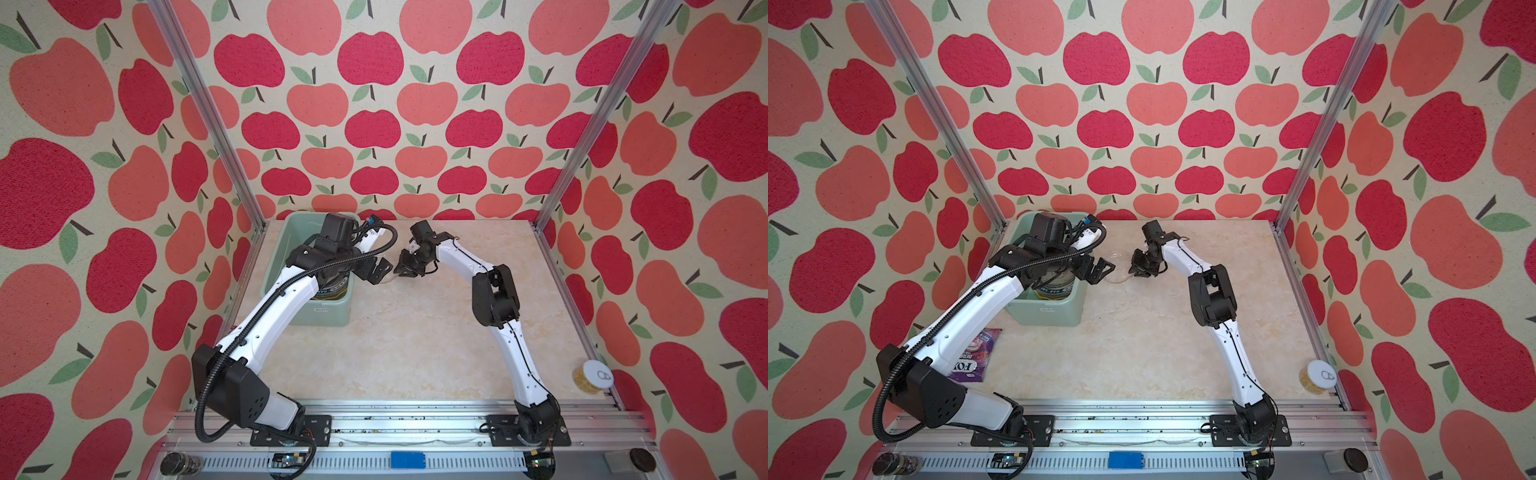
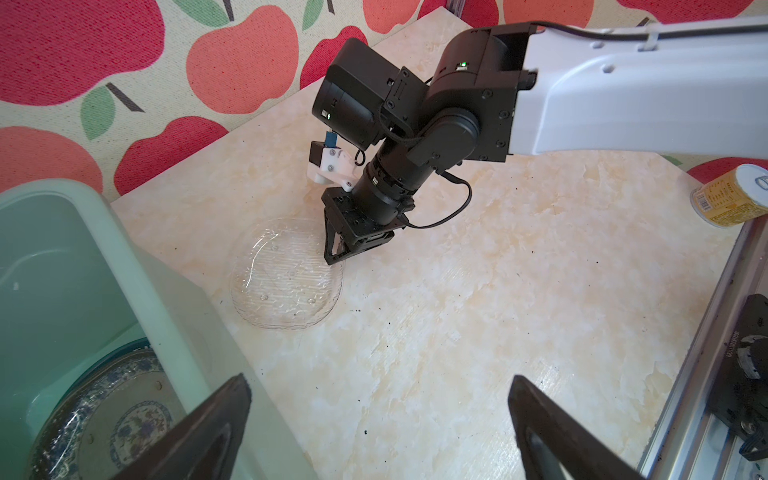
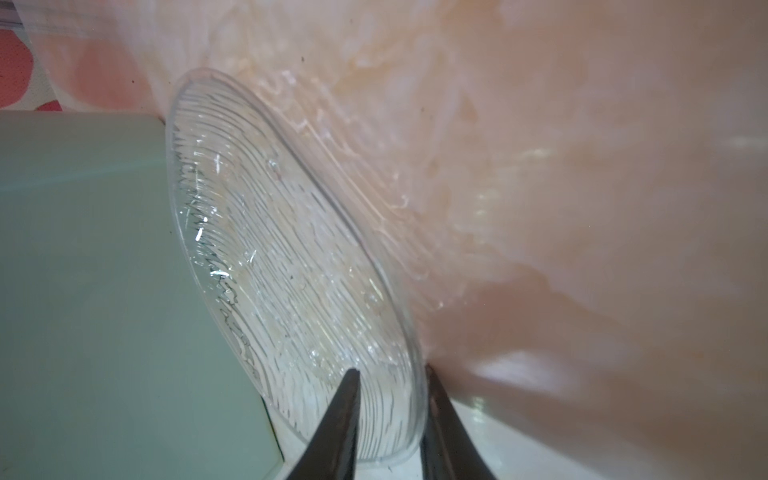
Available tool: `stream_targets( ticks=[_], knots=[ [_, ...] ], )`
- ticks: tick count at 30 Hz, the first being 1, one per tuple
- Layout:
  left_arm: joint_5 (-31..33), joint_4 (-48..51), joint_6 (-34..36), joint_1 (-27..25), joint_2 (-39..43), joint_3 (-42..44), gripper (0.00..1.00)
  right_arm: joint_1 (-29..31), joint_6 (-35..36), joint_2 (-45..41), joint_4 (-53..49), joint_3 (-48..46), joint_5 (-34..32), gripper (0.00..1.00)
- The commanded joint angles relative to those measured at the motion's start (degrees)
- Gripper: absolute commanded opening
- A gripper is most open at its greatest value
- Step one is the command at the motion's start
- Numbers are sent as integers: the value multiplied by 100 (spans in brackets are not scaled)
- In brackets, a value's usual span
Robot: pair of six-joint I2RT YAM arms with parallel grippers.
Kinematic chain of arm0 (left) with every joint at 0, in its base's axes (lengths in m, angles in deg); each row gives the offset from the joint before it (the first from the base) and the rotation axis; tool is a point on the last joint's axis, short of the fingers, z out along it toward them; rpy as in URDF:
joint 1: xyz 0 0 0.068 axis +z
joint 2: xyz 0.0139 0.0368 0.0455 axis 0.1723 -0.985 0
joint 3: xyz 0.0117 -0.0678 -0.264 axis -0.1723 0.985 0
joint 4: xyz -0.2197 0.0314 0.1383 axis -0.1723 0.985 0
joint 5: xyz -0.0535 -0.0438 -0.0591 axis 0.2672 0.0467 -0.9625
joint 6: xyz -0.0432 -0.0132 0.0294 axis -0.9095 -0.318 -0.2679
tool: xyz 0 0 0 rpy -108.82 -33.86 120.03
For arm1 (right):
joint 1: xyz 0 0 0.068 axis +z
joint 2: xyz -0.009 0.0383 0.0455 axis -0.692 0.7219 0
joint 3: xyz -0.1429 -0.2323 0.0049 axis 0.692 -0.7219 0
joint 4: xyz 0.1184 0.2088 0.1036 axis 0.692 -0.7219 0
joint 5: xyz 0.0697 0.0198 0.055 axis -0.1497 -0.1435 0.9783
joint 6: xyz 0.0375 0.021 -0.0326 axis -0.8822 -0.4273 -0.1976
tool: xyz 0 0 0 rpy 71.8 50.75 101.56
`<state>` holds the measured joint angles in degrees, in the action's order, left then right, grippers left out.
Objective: Place the plates into the plastic bin on the countertop
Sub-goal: 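Tilt the clear glass plate upright against the bin with the right gripper, then lift the clear plate toward the left gripper and grasp its rim with the left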
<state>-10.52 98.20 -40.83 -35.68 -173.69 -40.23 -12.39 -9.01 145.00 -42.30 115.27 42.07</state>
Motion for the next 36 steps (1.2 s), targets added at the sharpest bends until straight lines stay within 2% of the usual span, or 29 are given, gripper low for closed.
stream_targets(
  ticks=[1,9,16,19,28,32,36],
  knots=[
    [-35,-31,-151,-15,203,88,99,16,-37,199,-28,122,-34,22],
    [68,-82,-189,-1,303,141,99,-11,2,173,-38,120,-34,7],
    [68,-253,-463,126,439,236,99,-93,124,-51,-111,76,-119,0],
    [76,-310,-724,256,521,229,99,-140,273,-333,-182,-48,-189,0],
    [187,-71,-1734,624,929,77,99,-204,1053,-1851,-504,-1086,-559,0],
    [225,392,-2119,742,1095,-177,99,-191,1266,-2772,-544,-1655,-664,0],
    [96,895,-2346,774,1286,-426,99,-129,1570,-3450,-850,-1759,-593,0]
  ],
)
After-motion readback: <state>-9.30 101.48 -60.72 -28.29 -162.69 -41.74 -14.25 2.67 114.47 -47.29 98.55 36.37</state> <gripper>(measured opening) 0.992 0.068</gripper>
